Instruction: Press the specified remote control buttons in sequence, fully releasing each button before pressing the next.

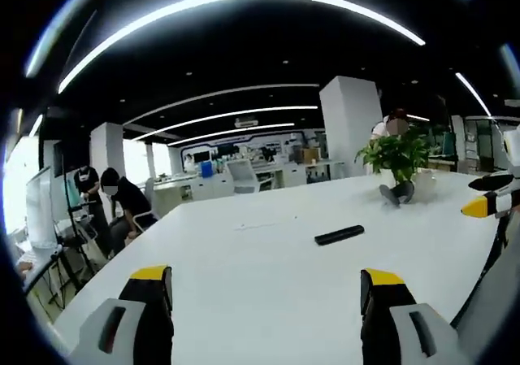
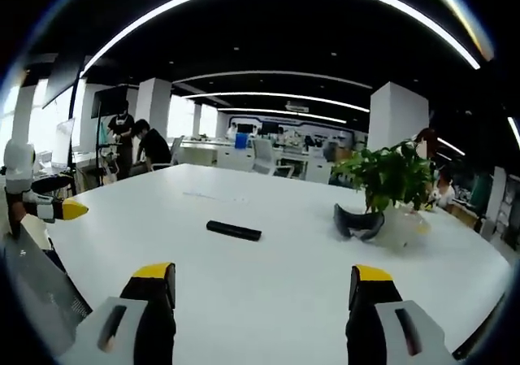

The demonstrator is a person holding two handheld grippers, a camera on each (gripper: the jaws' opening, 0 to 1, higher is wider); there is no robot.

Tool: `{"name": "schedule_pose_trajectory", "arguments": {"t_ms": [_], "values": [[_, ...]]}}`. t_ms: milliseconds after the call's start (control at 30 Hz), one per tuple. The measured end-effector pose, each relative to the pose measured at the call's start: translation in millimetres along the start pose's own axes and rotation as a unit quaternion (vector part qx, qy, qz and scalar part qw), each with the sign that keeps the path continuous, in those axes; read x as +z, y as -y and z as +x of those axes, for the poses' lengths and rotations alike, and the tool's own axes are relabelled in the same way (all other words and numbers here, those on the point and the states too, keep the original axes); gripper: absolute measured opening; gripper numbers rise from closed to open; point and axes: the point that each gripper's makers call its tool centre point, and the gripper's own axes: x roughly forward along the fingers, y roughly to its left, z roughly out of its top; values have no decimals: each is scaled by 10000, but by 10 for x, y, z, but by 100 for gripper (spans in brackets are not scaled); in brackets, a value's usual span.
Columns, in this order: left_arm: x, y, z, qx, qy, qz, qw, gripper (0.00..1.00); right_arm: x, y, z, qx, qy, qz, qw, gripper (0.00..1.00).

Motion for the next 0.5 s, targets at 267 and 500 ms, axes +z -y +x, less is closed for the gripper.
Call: {"name": "schedule_pose_trajectory", "arguments": {"t_ms": [267, 500], "values": [[-14, 0, -15, 28, -41, 109, 9999, 100, 27, 37, -31, -71, 45, 112, 9999, 87], [-32, -20, -20, 110, -123, 177, 9997, 100, -5, 25, -17, -5, -12, 150, 9999, 85]]}}
